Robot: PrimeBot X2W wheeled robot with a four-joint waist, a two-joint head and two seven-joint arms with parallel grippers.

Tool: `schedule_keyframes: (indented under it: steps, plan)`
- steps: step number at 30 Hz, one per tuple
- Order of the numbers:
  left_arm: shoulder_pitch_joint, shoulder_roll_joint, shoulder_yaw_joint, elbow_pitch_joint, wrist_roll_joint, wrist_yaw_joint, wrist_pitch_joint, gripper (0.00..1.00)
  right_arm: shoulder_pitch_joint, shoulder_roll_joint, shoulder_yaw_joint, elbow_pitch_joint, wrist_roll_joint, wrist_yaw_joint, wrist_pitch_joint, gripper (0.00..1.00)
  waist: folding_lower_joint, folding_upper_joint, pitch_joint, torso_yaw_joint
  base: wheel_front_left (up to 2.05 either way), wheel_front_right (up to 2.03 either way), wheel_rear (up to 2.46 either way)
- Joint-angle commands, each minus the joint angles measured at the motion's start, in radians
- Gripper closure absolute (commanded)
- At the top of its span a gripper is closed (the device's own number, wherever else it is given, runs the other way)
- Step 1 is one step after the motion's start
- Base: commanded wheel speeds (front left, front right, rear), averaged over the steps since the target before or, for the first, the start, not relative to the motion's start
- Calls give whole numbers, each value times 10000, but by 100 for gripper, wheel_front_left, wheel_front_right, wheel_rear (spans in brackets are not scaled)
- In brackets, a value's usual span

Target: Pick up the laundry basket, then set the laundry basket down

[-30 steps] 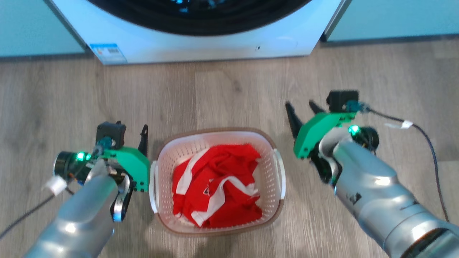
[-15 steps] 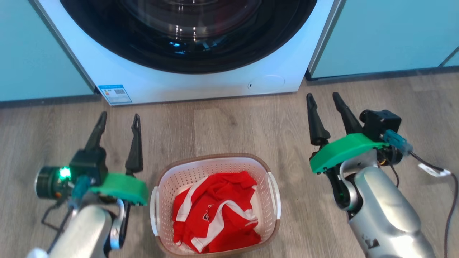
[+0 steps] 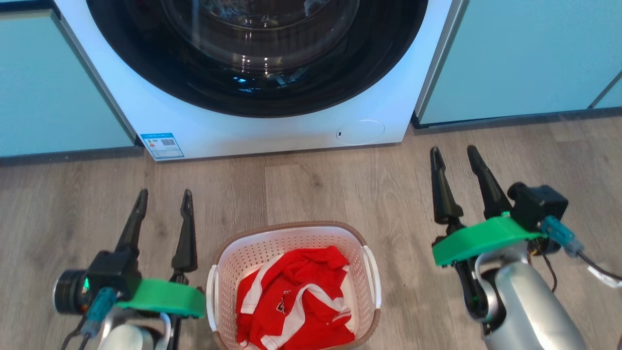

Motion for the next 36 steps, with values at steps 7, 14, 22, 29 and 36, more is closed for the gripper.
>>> schedule_keyframes:
  steps: [7,14,22,29,36]
  plan:
    - [480,-662,1077,66,343,-835,-51,0,641,143,184,-352,-29,67,-120,0,1,-1,-306,7,0,0,0]
    - [866,-1064,1569,249,672,-1392,-51,0,1189,143,228,-158,-250,67,-120,0,1,-1,-599,-49,0,0,0]
    - [974,-1287,1789,168,947,-1641,-51,0,1365,143,87,-28,-605,67,-120,0,1,-1,-663,-63,0,0,0]
    - [989,-1359,1908,4,1200,-1765,-51,0,1343,143,52,15,-682,67,-120,0,1,-1,-611,-104,0,0,0]
    - [1022,-1385,1933,-84,1115,-1869,-51,0,1329,143,-16,-70,-675,67,-120,0,1,-1,-564,-142,0,0,0]
